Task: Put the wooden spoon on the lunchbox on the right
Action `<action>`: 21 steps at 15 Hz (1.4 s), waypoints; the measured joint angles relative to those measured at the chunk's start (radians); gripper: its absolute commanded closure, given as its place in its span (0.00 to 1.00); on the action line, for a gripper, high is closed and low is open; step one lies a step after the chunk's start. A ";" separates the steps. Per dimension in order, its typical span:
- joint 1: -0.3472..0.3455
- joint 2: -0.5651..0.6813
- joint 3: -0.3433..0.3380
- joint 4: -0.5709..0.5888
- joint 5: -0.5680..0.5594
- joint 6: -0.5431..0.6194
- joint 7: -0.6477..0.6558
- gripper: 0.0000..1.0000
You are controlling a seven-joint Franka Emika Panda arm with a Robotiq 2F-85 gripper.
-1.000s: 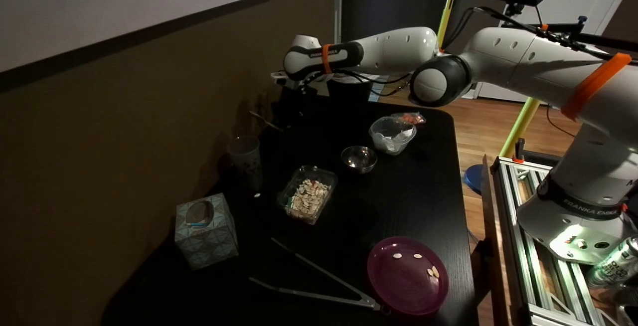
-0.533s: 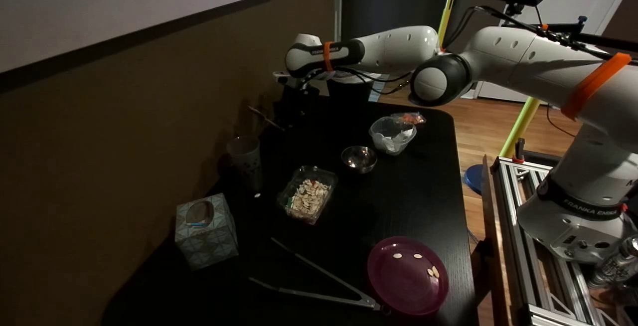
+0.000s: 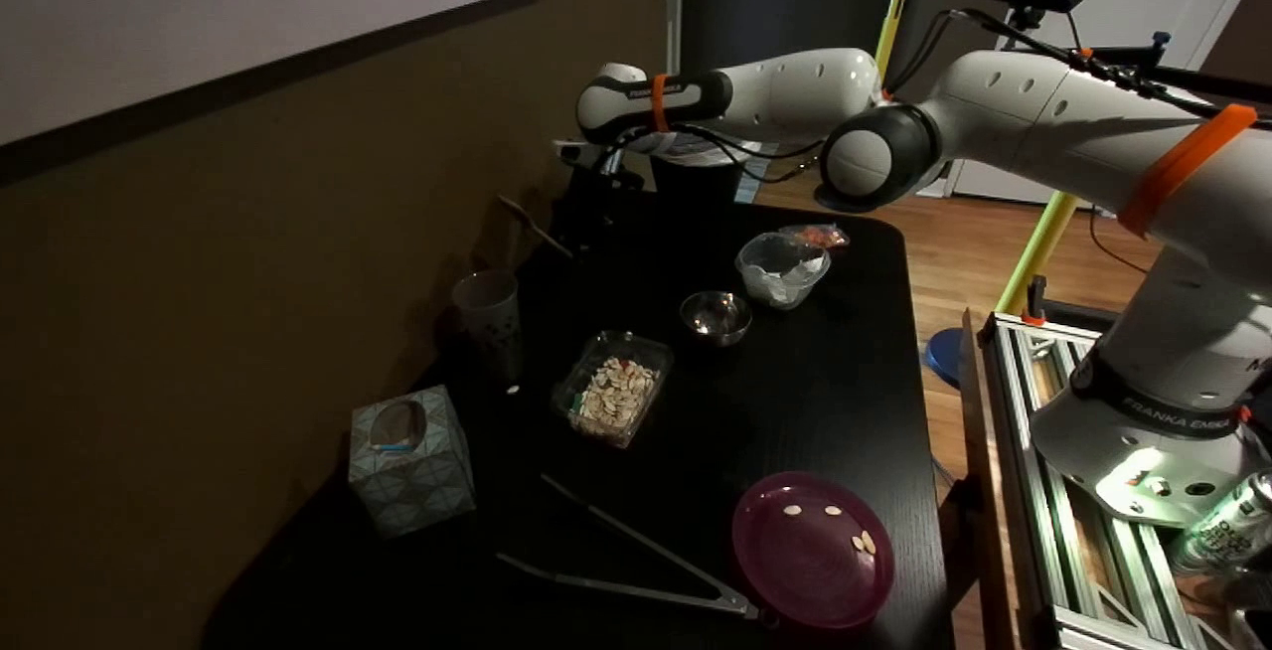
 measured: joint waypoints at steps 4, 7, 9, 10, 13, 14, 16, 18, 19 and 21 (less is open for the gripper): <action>-0.012 -0.001 0.004 0.001 0.017 0.075 0.005 0.74; -0.015 -0.001 0.004 0.001 0.018 0.085 0.008 0.94; -0.014 -0.001 0.003 0.001 0.018 0.085 0.009 0.94; -0.014 -0.001 0.003 0.001 0.018 0.085 0.002 0.94; -0.012 -0.003 0.002 0.002 0.018 0.081 0.021 0.94; -0.011 -0.008 -0.006 0.002 0.016 0.079 0.059 0.94; -0.012 -0.021 -0.028 0.002 0.015 0.066 0.160 0.94; -0.017 -0.038 -0.034 0.002 0.015 0.061 0.270 0.94; -0.021 -0.048 -0.034 0.003 0.016 0.053 0.326 0.94; -0.029 -0.069 -0.034 0.003 0.020 0.016 0.432 0.94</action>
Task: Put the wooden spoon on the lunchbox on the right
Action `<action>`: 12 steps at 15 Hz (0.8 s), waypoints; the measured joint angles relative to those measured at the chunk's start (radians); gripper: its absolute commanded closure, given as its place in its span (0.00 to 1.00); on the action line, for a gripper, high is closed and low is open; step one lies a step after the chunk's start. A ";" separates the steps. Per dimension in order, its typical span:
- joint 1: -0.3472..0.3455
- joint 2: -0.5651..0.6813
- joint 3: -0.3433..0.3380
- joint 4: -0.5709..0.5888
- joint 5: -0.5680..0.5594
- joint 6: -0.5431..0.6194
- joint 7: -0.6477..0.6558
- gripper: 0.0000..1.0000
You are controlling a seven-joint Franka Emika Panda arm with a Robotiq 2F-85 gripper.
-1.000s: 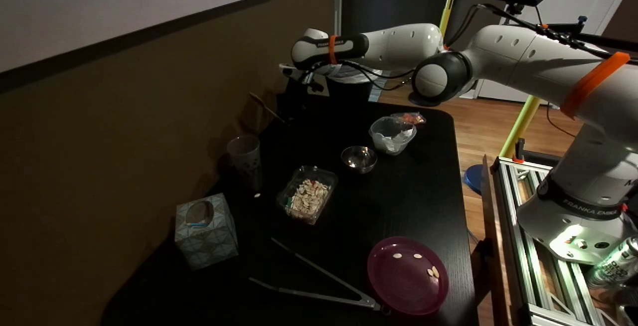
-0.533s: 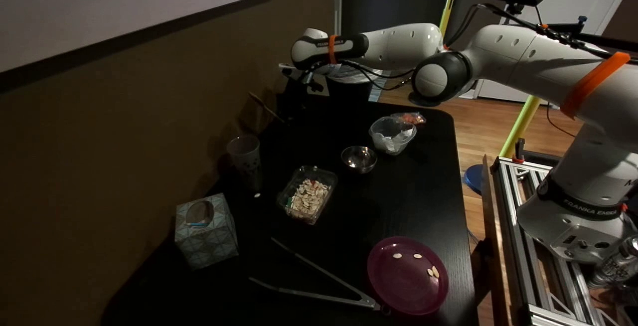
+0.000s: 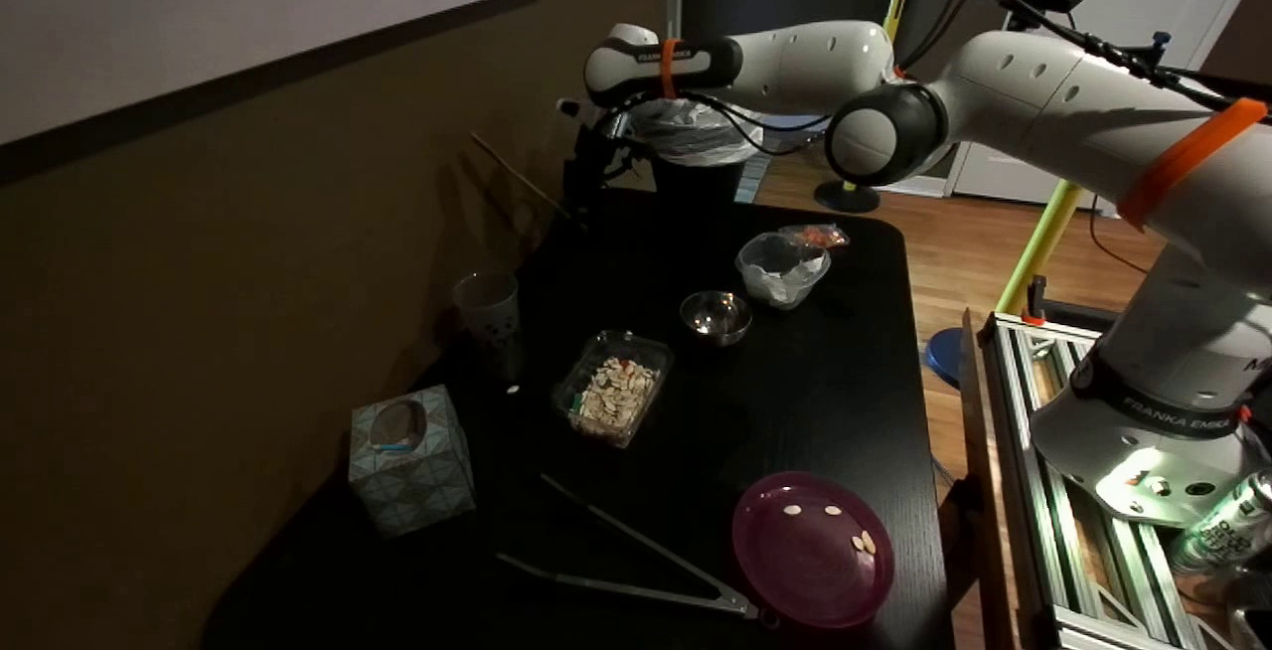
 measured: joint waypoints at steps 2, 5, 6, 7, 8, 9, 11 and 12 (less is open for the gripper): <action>-0.005 -0.015 0.001 0.000 0.007 -0.018 0.089 0.94; -0.006 -0.021 0.001 0.000 0.007 -0.018 0.131 0.74; -0.007 -0.021 0.001 0.000 0.007 -0.018 0.134 0.74; -0.007 -0.021 0.001 -0.001 0.007 -0.018 0.135 0.74; -0.007 -0.021 0.001 -0.001 0.007 -0.018 0.135 0.94; -0.007 -0.021 0.001 -0.001 0.007 -0.018 0.135 0.94; -0.006 -0.021 0.001 -0.001 0.007 -0.017 0.135 0.94; -0.004 -0.020 0.001 -0.003 0.007 -0.017 0.135 0.94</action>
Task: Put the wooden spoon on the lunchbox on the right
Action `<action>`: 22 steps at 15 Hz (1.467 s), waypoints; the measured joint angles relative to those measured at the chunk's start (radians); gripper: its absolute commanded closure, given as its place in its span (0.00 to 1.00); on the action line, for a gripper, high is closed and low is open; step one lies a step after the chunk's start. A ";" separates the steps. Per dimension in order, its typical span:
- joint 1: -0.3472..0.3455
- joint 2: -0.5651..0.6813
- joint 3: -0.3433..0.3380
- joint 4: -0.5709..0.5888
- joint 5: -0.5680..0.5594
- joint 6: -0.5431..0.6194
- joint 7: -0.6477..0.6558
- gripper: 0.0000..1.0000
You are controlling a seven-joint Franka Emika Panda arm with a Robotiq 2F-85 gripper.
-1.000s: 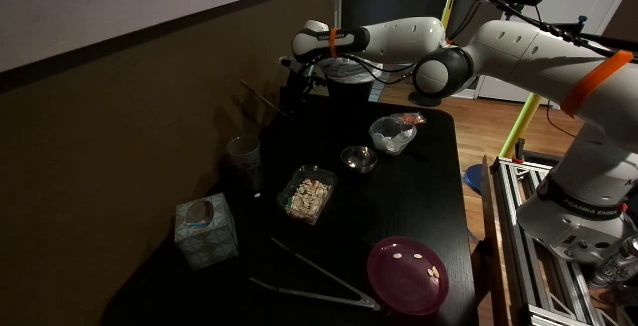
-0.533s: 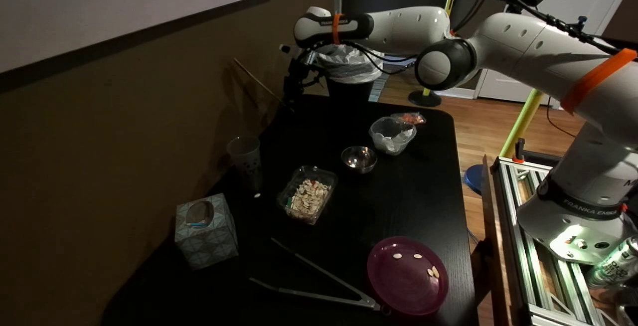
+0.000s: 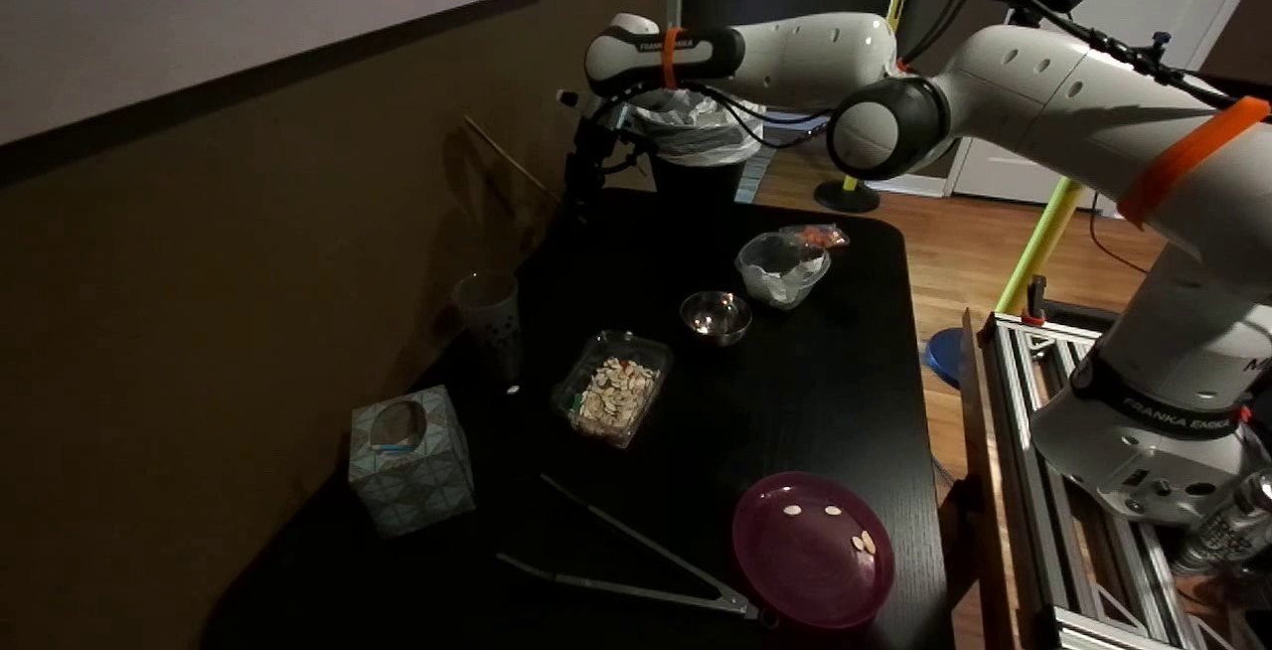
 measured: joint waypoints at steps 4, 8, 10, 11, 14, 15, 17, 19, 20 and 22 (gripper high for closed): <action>0.018 0.009 0.000 -0.007 -0.001 -0.009 -0.012 0.94; 0.011 0.011 -0.001 -0.005 -0.001 -0.041 -0.005 0.94; 0.001 0.011 -0.003 -0.004 -0.001 -0.063 0.000 0.94; -0.002 0.011 -0.008 -0.004 -0.007 -0.063 -0.002 0.94; -0.012 0.011 -0.029 -0.005 -0.027 -0.128 -0.060 0.94; -0.020 0.011 -0.029 -0.005 -0.027 -0.175 -0.090 0.94; -0.033 0.008 -0.030 -0.005 -0.027 -0.279 -0.129 0.94; -0.040 0.006 -0.035 -0.005 -0.029 -0.368 -0.144 0.94; -0.040 0.005 -0.040 -0.005 -0.030 -0.400 -0.146 0.94; -0.038 0.005 -0.046 -0.005 -0.034 -0.432 -0.155 0.94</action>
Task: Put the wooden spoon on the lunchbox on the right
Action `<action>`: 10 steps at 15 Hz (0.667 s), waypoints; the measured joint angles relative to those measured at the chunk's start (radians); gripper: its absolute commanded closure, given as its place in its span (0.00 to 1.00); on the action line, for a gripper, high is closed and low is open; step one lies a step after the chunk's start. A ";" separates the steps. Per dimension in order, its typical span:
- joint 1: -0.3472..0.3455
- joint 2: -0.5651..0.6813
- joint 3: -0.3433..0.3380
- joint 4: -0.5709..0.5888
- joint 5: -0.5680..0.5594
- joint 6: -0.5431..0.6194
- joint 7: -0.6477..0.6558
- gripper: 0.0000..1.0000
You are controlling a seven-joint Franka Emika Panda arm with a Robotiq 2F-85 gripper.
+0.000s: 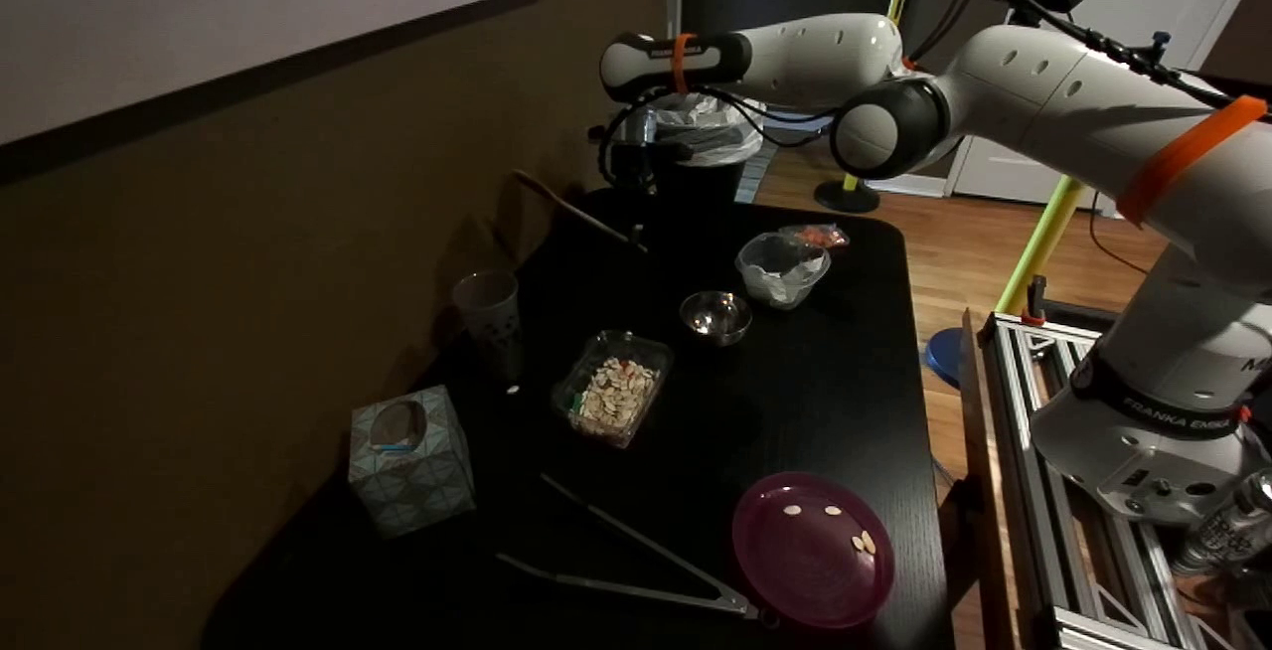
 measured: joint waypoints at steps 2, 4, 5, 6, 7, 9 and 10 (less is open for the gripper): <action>0.000 0.000 0.000 0.000 0.000 -0.008 -0.014 0.74; -0.001 0.000 0.002 0.001 0.006 0.000 -0.022 0.74; -0.001 -0.001 0.002 0.002 0.006 0.000 -0.023 0.74; -0.001 -0.001 0.002 0.002 0.006 0.000 -0.024 0.74; -0.001 -0.001 0.002 0.002 0.006 0.000 -0.024 0.94; -0.001 -0.001 0.002 0.002 0.006 0.000 -0.024 0.94; 0.003 -0.001 -0.008 0.002 -0.001 0.011 0.009 0.94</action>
